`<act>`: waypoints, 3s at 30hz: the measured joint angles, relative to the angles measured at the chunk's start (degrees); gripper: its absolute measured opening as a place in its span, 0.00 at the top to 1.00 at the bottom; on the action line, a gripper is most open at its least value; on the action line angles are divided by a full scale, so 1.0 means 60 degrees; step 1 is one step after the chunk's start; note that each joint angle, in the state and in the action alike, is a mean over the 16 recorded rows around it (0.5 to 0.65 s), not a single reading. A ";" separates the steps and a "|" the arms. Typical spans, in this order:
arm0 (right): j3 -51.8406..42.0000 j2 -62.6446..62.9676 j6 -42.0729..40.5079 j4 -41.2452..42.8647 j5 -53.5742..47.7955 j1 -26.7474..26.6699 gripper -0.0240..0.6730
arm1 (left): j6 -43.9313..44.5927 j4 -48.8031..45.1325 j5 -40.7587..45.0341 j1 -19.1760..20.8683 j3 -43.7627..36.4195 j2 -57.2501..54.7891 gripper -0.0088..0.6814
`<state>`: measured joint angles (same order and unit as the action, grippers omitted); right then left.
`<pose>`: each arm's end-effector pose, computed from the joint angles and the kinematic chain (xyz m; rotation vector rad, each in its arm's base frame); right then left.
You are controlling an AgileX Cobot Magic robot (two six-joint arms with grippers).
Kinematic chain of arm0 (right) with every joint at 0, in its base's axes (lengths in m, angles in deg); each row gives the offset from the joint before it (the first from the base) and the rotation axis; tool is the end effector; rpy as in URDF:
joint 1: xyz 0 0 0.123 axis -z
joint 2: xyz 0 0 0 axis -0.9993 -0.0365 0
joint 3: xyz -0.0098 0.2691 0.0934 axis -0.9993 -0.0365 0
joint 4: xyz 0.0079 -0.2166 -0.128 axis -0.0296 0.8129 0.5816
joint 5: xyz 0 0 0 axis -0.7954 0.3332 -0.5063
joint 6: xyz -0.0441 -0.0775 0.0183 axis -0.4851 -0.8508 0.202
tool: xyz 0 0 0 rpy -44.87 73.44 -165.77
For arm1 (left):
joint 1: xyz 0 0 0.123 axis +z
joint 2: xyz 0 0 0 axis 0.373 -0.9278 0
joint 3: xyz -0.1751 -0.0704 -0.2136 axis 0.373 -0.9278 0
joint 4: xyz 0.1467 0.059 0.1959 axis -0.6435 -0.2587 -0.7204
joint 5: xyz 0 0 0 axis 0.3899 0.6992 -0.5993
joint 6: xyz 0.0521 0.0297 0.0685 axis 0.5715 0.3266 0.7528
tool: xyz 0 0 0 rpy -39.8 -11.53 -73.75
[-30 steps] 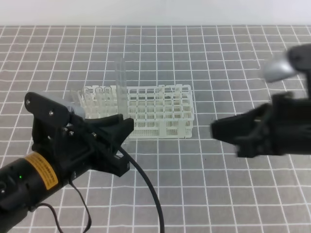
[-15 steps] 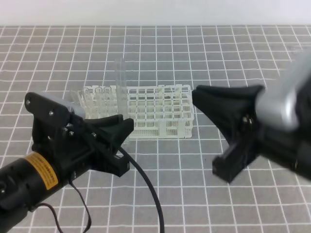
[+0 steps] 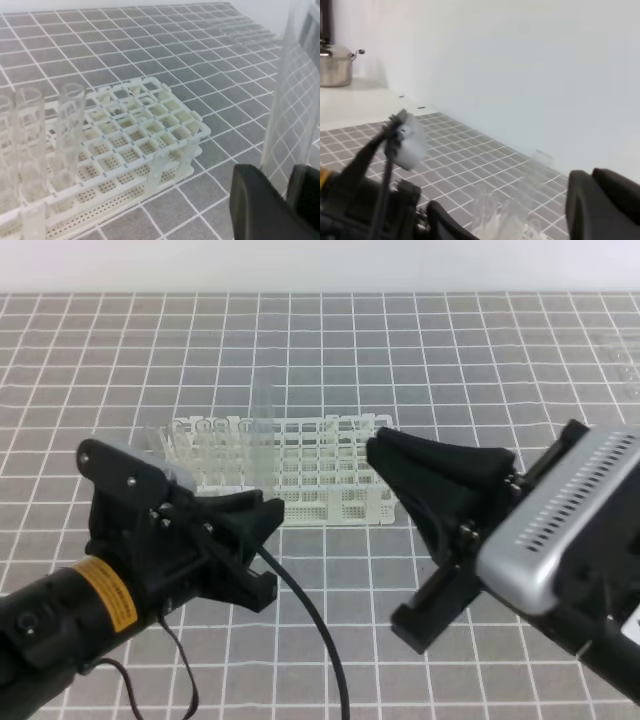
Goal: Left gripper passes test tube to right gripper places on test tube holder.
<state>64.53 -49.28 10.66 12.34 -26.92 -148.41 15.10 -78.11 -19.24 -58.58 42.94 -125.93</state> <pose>0.1283 0.1874 0.3310 -0.6982 1.3178 0.5711 0.1848 -0.1528 0.2480 0.5173 1.7751 -0.7014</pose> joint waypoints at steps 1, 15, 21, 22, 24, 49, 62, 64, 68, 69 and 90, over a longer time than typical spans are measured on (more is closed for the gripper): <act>0.0081 -0.0074 0.0006 0.0011 -0.0021 -0.0005 0.96 | 0.0000 -0.0013 -0.0061 0.0000 0.0000 -0.0047 0.98; 0.1505 -0.1354 0.0060 -0.0531 -0.0340 -0.0006 0.91 | 0.0247 -0.0777 -0.1211 -0.0001 0.0000 -0.0268 0.98; 0.1926 -0.1850 0.0060 -0.1125 -0.0277 -0.0006 0.90 | 0.0435 -0.1145 -0.1725 0.0000 -0.0005 -0.0256 0.98; 0.1974 -0.1913 0.0060 -0.1222 -0.0256 -0.0006 0.90 | 0.0464 -0.1182 -0.1820 0.0000 -0.0007 -0.0251 0.98; 0.2039 -0.2026 0.0060 -0.1376 -0.0202 -0.0006 0.90 | 0.0495 -0.1217 -0.1960 0.0000 -0.0007 -0.0256 0.98; 0.2652 -0.2952 0.0060 -0.1925 0.0027 -0.0006 0.90 | 0.0592 -0.1323 -0.3416 -0.0002 -0.0586 -0.0284 0.98; 0.2736 -0.3054 0.0060 -0.1921 -0.0054 -0.0006 0.92 | 0.0590 -0.1321 -0.3519 -0.0001 -0.0596 -0.0262 0.98; 0.2736 -0.3054 0.0060 -0.1915 -0.0054 -0.0006 0.93 | 0.0586 -0.1321 -0.3531 -0.0001 -0.0596 -0.0262 0.98; 0.2736 -0.3054 0.0060 -0.1901 -0.0054 -0.0006 0.94 | 0.0575 -0.1318 -0.3528 0.0000 -0.0599 -0.0256 0.98; 0.2736 -0.3054 0.0060 -0.1898 -0.0054 -0.0006 0.94 | 0.0566 -0.1318 -0.3526 0.0000 -0.0599 -0.0256 0.98; 0.2736 -0.3032 -0.0160 -0.1985 -0.0045 -0.0006 0.95 | 0.0316 -0.1162 -0.3476 -0.0004 -0.0594 -0.0191 0.94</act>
<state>80.94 -67.47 9.70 0.43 -27.19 -148.44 16.99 -85.08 -40.10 -58.60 39.38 -127.07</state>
